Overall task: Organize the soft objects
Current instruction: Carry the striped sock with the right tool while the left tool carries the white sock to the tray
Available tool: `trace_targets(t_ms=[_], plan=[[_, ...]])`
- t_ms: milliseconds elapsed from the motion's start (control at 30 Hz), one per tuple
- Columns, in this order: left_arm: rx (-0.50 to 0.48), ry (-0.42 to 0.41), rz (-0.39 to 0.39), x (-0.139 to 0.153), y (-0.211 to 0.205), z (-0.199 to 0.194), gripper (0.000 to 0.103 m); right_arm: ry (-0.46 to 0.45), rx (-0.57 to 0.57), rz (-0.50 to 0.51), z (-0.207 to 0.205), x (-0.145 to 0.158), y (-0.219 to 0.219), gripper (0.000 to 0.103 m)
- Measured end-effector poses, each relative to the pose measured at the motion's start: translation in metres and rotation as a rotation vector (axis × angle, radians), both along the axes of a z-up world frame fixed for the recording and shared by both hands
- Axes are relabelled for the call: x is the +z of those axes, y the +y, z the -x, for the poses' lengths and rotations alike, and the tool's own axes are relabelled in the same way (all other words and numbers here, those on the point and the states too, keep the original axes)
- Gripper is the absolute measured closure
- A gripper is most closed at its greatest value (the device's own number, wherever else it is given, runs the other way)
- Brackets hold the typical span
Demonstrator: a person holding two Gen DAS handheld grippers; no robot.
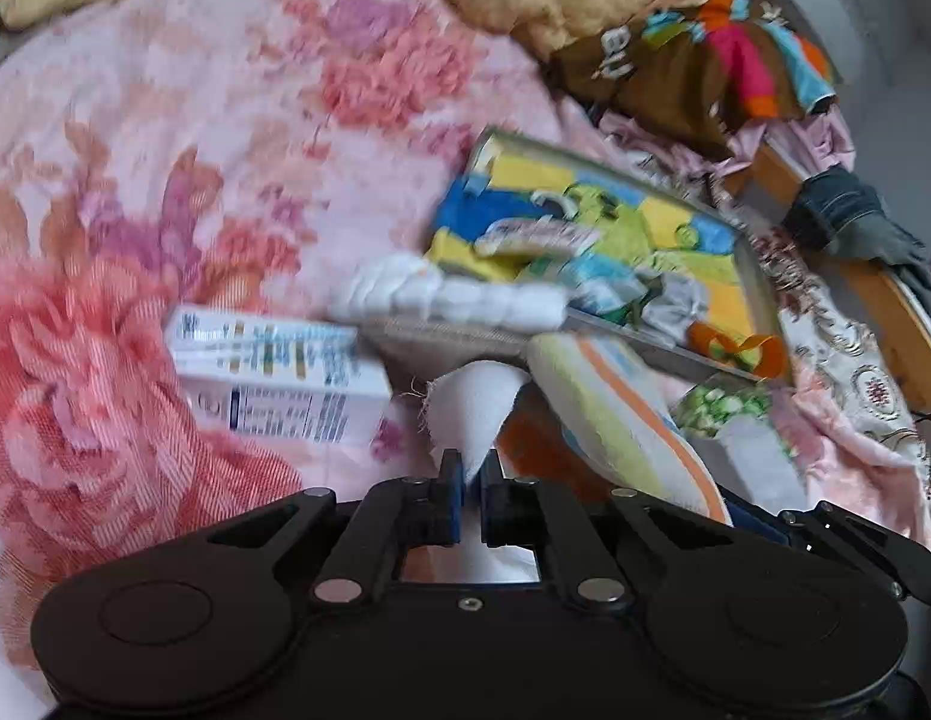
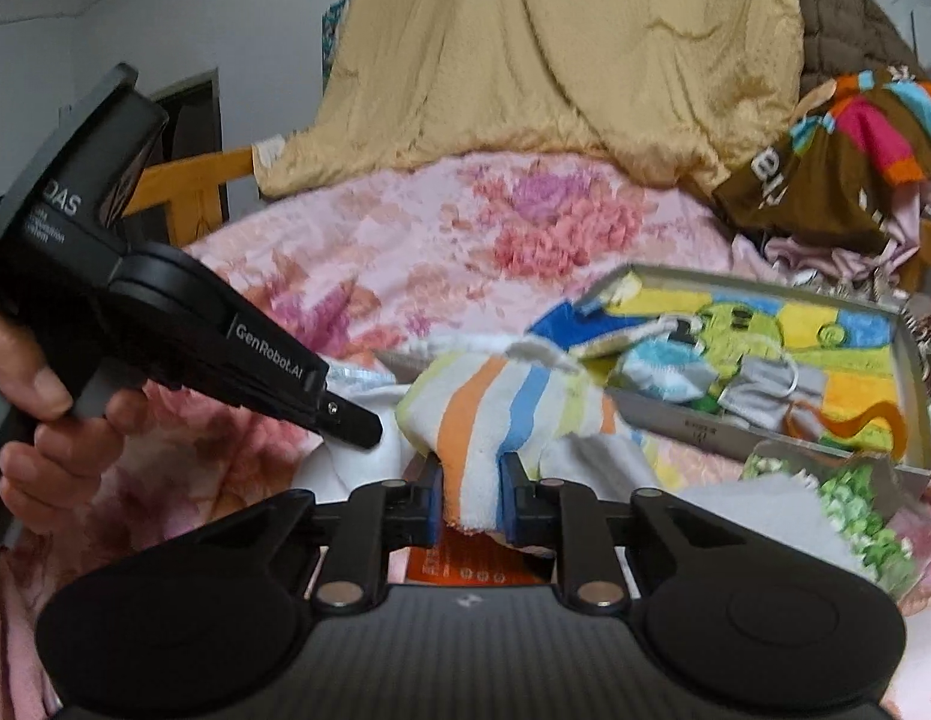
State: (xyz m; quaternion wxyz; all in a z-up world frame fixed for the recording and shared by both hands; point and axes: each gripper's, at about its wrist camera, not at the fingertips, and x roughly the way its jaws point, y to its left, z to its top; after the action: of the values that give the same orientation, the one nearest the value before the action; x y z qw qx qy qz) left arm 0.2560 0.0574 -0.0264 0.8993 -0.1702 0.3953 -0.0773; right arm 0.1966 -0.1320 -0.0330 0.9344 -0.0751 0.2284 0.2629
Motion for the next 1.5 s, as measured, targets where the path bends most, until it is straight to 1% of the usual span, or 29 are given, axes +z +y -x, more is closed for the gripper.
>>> trace_targets(t_ms=[100,400,500,633,733,900,1000,1100,1200,1333,1400,1500], plan=[[0.013,-0.047,-0.011,0.013,0.000,0.008,0.098,-0.030,-0.016,-0.039,0.006,0.013,-0.006,0.083],[0.070,-0.142,0.042,0.042,0.010,0.034,0.098,-0.172,-0.036,-0.119,0.026,0.052,-0.023,0.083],[0.094,-0.176,0.028,0.050,0.009,0.040,0.098,-0.211,-0.041,-0.146,0.032,0.066,-0.026,0.083],[0.091,-0.240,0.002,0.066,0.003,0.048,0.098,-0.258,-0.052,-0.173,0.032,0.088,-0.025,0.083],[0.088,-0.309,-0.030,0.077,-0.002,0.055,0.098,-0.289,-0.044,-0.166,0.027,0.108,-0.021,0.083],[0.083,-0.382,-0.036,0.089,-0.009,0.053,0.098,-0.307,-0.029,-0.149,0.012,0.142,-0.017,0.083],[0.066,-0.401,-0.035,0.091,-0.013,0.042,0.098,-0.314,-0.038,-0.140,-0.004,0.155,-0.020,0.083],[0.054,-0.388,-0.042,0.093,-0.018,0.023,0.098,-0.308,-0.059,-0.163,-0.027,0.158,-0.030,0.083],[0.027,-0.421,-0.073,0.102,-0.027,-0.004,0.098,-0.318,-0.100,-0.182,-0.054,0.148,-0.044,0.083],[-0.015,-0.431,-0.097,0.103,-0.049,-0.051,0.097,-0.284,-0.183,-0.200,-0.088,0.132,-0.068,0.083],[-0.037,-0.423,-0.111,0.099,-0.065,-0.077,0.097,-0.274,-0.230,-0.203,-0.103,0.124,-0.082,0.083],[-0.055,-0.387,-0.092,0.089,-0.089,-0.112,0.097,-0.251,-0.312,-0.231,-0.122,0.111,-0.105,0.083]])
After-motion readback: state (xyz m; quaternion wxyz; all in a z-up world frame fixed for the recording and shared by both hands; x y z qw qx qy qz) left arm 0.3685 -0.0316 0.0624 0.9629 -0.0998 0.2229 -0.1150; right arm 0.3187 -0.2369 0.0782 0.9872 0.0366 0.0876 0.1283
